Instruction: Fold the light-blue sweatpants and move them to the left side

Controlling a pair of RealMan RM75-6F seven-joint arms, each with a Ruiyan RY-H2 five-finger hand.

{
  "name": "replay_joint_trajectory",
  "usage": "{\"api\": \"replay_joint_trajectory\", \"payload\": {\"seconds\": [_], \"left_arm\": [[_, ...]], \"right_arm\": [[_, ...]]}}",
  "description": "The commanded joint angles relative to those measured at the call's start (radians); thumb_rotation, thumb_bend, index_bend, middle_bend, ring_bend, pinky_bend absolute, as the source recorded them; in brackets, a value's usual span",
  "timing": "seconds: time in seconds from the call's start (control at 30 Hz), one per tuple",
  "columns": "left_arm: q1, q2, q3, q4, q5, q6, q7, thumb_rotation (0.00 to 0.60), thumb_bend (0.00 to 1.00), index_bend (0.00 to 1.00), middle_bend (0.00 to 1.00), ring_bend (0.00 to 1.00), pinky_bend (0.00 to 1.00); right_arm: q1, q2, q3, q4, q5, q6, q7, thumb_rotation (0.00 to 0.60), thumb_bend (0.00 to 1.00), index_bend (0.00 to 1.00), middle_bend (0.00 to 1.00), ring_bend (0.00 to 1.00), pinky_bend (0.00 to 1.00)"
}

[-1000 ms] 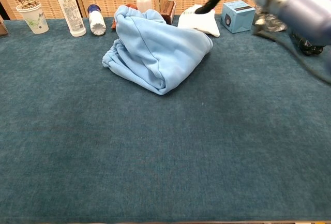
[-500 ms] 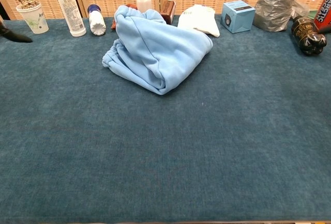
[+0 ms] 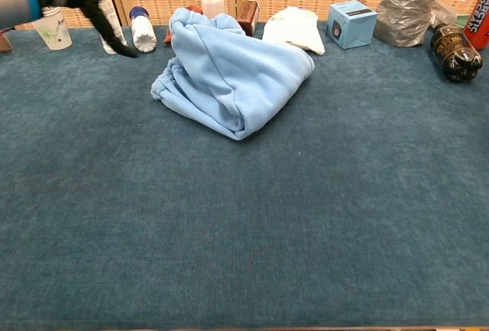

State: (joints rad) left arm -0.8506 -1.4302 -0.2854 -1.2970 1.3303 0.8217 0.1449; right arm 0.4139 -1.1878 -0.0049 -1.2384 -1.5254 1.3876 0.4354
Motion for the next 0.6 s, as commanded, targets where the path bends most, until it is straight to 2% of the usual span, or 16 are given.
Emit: {"api": "replay_joint_trajectory", "payload": {"seconds": [0.03,0.1,0.27,0.4,0.6], "left_arm": [[-0.068,-0.062,-0.022,0.055,-0.05,-0.044,0.075,0.6,0.0,0.0,0.0,0.0,0.0],[-0.106,-0.114,-0.024,0.108,-0.045,-0.036,0.111,0.6,0.0,0.0,0.0,0.0,0.0],[-0.164,-0.182,-0.013,0.178,-0.091,-0.096,0.144,0.6,0.0,0.0,0.0,0.0,0.0],[-0.185,-0.211,0.008,0.217,-0.131,-0.138,0.176,0.6,0.0,0.0,0.0,0.0,0.0],[-0.177,-0.209,0.04,0.214,-0.16,-0.152,0.183,0.6,0.0,0.0,0.0,0.0,0.0]], "right_arm": [[-0.037,-0.012,-0.005,0.004,-0.006,0.034,0.042,0.6,0.0,0.0,0.0,0.0,0.0],[-0.054,-0.016,-0.001,-0.002,-0.004,0.049,0.051,0.6,0.0,0.0,0.0,0.0,0.0],[-0.065,-0.003,0.012,-0.015,0.001,0.039,0.038,0.6,0.0,0.0,0.0,0.0,0.0],[-0.068,0.005,0.021,-0.021,0.002,0.027,0.043,0.6,0.0,0.0,0.0,0.0,0.0],[-0.073,0.007,0.031,-0.026,-0.004,0.021,0.049,0.6,0.0,0.0,0.0,0.0,0.0]]}}
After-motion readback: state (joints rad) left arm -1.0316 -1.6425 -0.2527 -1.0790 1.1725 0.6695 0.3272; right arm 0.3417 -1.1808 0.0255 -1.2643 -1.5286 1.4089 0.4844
